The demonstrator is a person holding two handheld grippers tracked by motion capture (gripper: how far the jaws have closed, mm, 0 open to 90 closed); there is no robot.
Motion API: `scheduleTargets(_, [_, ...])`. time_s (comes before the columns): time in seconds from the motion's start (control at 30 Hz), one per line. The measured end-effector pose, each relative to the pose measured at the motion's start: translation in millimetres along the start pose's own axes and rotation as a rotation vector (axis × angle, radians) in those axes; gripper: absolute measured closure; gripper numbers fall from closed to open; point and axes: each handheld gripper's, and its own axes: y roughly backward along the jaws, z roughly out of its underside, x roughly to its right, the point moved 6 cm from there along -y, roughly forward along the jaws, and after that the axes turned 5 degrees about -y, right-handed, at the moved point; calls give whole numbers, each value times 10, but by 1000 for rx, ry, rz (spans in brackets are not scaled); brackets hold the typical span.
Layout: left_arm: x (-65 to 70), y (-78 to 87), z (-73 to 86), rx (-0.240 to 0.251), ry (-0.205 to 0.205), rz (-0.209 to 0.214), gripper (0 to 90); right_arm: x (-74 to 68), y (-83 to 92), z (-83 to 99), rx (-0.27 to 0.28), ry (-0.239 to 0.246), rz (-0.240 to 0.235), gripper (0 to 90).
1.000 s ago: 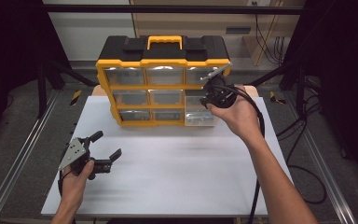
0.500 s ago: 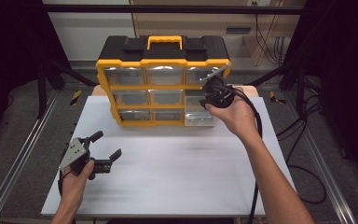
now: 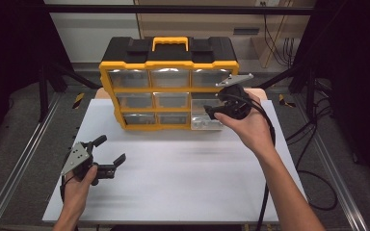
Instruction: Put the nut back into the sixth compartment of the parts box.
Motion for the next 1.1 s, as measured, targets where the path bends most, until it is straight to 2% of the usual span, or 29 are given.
scheduleTargets(0.17, [1, -2, 0, 0, 0, 1, 10, -26, 112, 75, 79, -31, 7, 141])
scheduleTargets(0.33, [-1, -5, 5, 0, 2, 0, 10, -30, 186, 202, 147, -37, 17, 83])
scheduleTargets(0.53, [7, -9, 7, -1, 1, 2, 11, -9, 261, 415, 222, -51, 29, 72])
scheduleTargets(0.77, [31, -20, 12, -8, -5, 6, 10, -27, 278, 640, 269, -69, 26, 60])
scheduleTargets(0.9, [23, -9, 7, -3, 1, 1, 10, -65, 244, 742, 293, -75, 20, 57])
scheduleTargets(1.1, [0, 9, 3, 0, 5, -5, 10, -113, 154, 914, 331, -126, -1, 52])
